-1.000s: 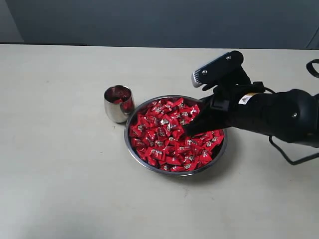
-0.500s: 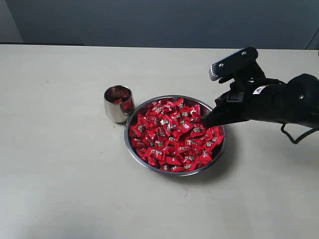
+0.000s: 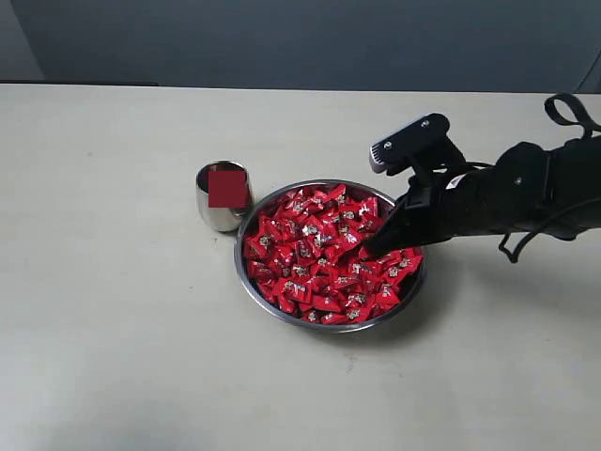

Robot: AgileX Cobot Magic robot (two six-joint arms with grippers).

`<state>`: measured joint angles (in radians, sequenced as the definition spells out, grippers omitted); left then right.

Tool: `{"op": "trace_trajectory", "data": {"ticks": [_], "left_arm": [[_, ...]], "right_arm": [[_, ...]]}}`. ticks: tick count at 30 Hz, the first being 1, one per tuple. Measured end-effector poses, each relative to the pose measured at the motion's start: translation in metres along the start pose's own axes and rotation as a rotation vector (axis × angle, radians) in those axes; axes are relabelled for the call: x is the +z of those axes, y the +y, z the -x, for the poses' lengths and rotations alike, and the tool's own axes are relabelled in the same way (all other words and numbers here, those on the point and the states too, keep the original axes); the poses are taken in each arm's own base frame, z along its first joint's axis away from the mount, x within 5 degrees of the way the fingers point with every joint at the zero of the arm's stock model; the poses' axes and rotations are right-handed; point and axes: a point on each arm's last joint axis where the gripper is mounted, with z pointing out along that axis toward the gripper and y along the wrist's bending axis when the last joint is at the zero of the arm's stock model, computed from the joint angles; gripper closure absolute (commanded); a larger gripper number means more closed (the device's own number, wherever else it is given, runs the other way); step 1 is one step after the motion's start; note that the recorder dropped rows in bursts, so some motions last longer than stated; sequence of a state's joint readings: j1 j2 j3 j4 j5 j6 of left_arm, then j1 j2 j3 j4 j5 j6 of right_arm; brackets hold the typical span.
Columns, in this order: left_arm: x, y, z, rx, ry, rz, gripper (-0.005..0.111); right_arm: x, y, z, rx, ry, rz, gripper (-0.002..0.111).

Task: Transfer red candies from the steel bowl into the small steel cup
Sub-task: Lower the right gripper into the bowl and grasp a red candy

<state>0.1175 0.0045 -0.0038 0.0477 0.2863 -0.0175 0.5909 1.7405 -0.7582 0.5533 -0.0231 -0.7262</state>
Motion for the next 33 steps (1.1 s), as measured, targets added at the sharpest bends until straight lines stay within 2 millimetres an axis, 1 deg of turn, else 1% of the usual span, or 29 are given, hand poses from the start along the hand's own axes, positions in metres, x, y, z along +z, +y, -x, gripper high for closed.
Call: {"op": "trace_trajectory", "data": {"ticks": [5, 7, 12, 17, 26, 33], "left_arm": [[0.0, 0.0, 0.0, 0.0, 0.0, 0.0, 0.106], [0.0, 0.0, 0.0, 0.0, 0.0, 0.0, 0.106], [0.0, 0.0, 0.0, 0.0, 0.0, 0.0, 0.106], [0.0, 0.0, 0.0, 0.0, 0.0, 0.0, 0.106], [0.0, 0.0, 0.0, 0.0, 0.0, 0.0, 0.106], [0.0, 0.0, 0.0, 0.0, 0.0, 0.0, 0.106]], "right_arm": [[-0.001, 0.002, 0.012, -0.015, -0.014, 0.022, 0.081], [-0.001, 0.002, 0.016, -0.022, -0.016, 0.03, 0.078], [-0.002, 0.002, 0.022, -0.029, -0.024, 0.039, 0.078], [0.0, 0.002, 0.022, -0.034, -0.02, 0.039, 0.078], [0.023, 0.003, 0.027, -0.034, 0.027, 0.069, 0.078], [0.035, 0.003, 0.03, -0.034, 0.038, 0.074, 0.078]]}}
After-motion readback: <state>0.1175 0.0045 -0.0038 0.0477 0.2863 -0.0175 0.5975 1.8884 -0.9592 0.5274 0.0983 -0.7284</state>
